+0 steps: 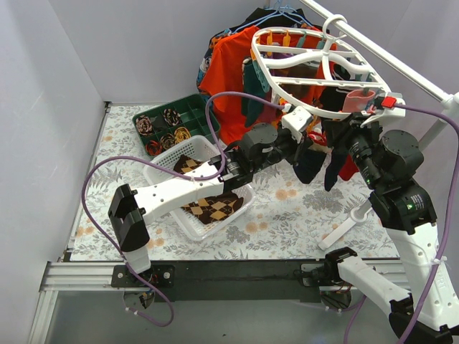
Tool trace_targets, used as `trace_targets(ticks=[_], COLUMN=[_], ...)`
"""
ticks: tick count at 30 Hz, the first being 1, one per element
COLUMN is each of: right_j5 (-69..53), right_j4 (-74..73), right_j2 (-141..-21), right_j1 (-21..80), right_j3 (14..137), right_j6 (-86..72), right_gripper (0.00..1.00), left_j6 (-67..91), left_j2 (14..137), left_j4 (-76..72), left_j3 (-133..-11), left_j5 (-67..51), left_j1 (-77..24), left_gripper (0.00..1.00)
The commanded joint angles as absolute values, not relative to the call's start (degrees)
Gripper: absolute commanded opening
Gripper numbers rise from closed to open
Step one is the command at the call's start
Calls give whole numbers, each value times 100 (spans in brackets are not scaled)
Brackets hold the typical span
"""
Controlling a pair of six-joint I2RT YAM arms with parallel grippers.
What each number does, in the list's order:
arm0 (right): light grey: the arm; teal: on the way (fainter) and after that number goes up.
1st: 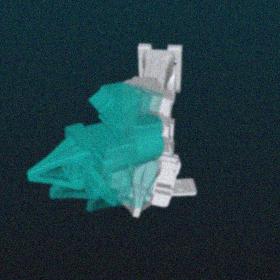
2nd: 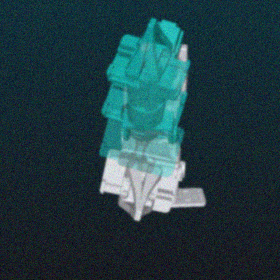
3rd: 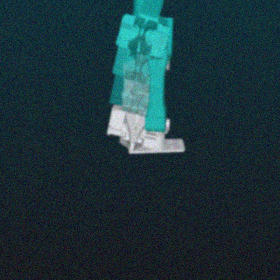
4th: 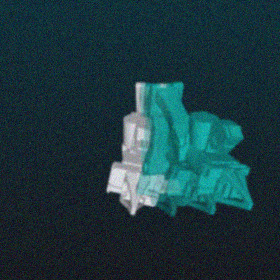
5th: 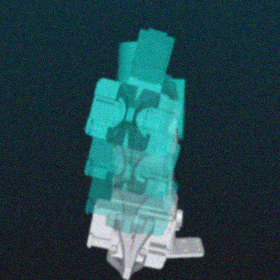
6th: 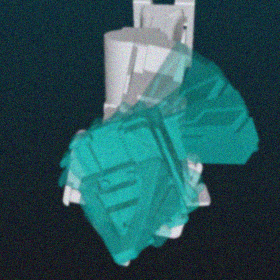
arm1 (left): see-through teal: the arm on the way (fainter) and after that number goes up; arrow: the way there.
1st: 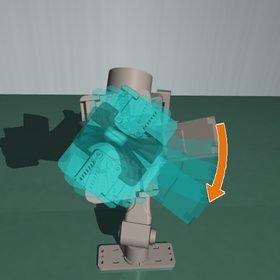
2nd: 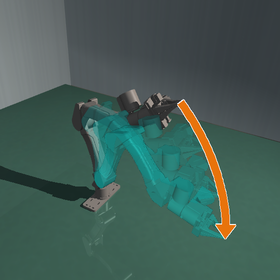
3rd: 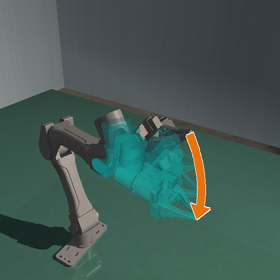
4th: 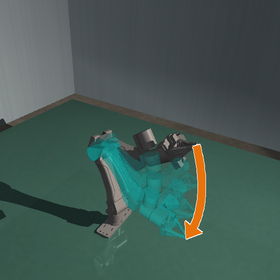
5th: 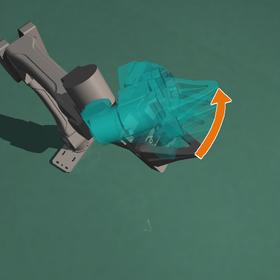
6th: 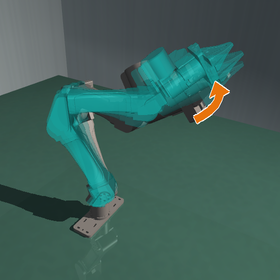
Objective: Clip the socks to the hanger
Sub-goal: Clamp the sock onto the hanger.
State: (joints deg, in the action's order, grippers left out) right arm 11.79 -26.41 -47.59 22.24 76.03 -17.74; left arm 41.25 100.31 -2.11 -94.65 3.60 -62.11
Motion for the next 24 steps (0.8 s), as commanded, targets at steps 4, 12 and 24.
trace_targets(ticks=[4, 12, 24], right_j5=[1090, 1055, 1020], right_j4=[-2373, -2364, -2364], right_j2=[-4702, -4702, -4685], right_j1=[2241, 2241, 2241], right_j3=[7629, 7559, 7488], right_j6=[-1644, -1626, -1556], right_gripper=[1, 1, 1], left_j6=[3999, 3999, 4052], left_j2=[10002, 9993, 9976], left_j4=[-35, -44, -53], left_j3=[-9808, -9905, -10037], left_j5=[563, 580, 475], left_j1=[-6249, -6249, -6249], left_gripper=[0, 0, 0])
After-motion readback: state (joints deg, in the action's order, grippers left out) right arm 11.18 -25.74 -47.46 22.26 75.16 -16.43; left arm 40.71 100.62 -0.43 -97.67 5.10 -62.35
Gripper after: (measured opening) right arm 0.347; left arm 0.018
